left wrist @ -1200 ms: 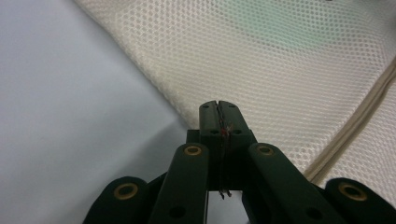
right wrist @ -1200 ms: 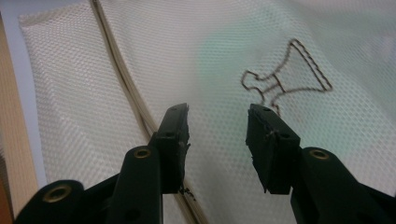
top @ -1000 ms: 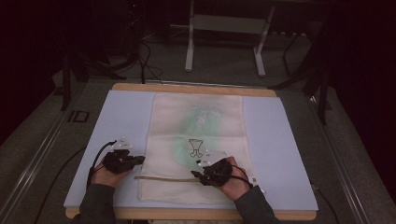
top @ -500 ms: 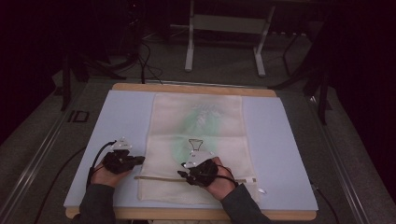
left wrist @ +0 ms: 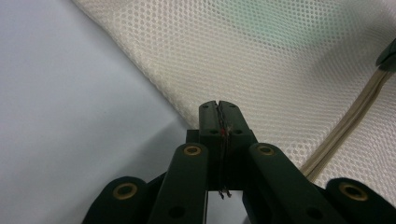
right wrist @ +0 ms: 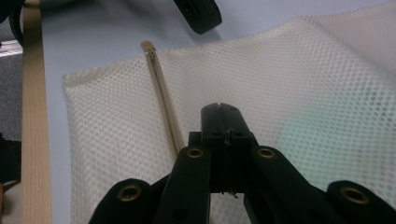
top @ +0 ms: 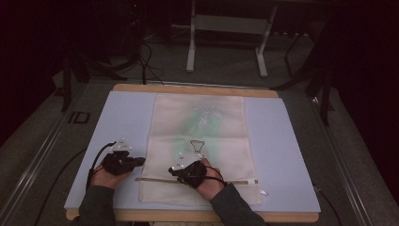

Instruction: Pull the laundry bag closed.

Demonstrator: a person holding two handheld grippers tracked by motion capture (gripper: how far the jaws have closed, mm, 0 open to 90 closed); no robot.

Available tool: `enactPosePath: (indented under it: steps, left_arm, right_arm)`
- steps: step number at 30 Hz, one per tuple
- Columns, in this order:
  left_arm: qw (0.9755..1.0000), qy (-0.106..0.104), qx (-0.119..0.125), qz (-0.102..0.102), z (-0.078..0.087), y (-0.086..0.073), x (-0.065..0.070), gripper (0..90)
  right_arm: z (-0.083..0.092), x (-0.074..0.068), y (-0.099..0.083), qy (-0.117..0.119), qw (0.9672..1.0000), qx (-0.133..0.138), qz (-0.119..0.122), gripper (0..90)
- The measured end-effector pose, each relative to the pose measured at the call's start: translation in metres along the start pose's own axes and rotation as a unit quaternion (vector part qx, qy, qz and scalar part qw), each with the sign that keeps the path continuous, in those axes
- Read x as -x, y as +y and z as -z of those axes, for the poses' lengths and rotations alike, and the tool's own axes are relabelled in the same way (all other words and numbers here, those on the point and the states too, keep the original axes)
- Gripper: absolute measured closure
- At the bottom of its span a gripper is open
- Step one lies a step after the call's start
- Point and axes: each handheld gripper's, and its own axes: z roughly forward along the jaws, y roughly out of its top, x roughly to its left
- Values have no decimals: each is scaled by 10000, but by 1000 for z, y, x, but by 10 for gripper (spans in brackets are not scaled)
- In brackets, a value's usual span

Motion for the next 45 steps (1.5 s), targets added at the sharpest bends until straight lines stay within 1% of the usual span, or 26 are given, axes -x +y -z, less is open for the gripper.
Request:
enactPosePath:
  steps: [2,4,6,7,9,11,13,17,21,22,23,24,26,28,33,39,41,45]
  left_arm:
    - [10000,-6,-12,-15,0,0,0,888]
    - [10000,-5,-6,-18,0,0,0,886]
    - [10000,-6,19,4,0,0,0,884]
    - [10000,-9,11,-15,1,0,0,882]
    - [10000,-4,7,-23,1,0,0,884]
    - [10000,4,12,-12,0,0,0,883]
    - [10000,-1,-4,-30,-1,0,1,882]
    - [10000,0,6,-23,0,0,1,875]
    - [10000,13,21,-12,0,0,0,867]
    - [10000,28,19,-1,1,-1,0,867]
    - [10000,30,23,16,1,-1,0,866]
    - [10000,31,30,35,1,-1,-1,866]
    - [10000,37,44,63,1,-1,-1,863]
    - [10000,43,53,51,2,-1,-2,864]
    - [9999,61,82,99,3,-2,-3,860]
    - [9998,60,130,142,4,-2,-4,858]
    - [9998,56,135,151,4,-2,-4,858]
    - [9997,32,147,179,4,-2,-5,859]
  right_arm:
    - [-4,-1,2,10,10000,-18,10,900]
    - [-8,-2,5,95,9999,-29,17,895]
    - [-12,-3,7,208,9998,-6,-15,846]
    - [-15,-2,9,227,9997,18,-14,828]
    - [-17,-3,10,268,9996,28,-43,823]
    - [-23,-4,13,349,9993,72,-89,794]
    - [-28,-6,15,423,9990,72,-89,791]
    - [-37,-9,18,487,9988,47,-55,797]
    - [-44,-13,20,506,9987,30,-16,824]
    - [-46,-14,21,520,9986,45,23,832]
    - [-50,-17,23,546,9985,57,71,858]
    - [-51,-18,25,575,9983,51,80,861]
    - [-56,-21,27,625,9980,70,85,861]
    - [-61,-23,28,665,9977,65,109,860]
    - [-72,-27,32,707,9974,30,106,848]
    - [-78,-28,38,771,9969,15,156,832]
    - [-82,-29,41,819,9964,-5,204,813]
    - [-90,-28,45,857,9962,-42,142,808]
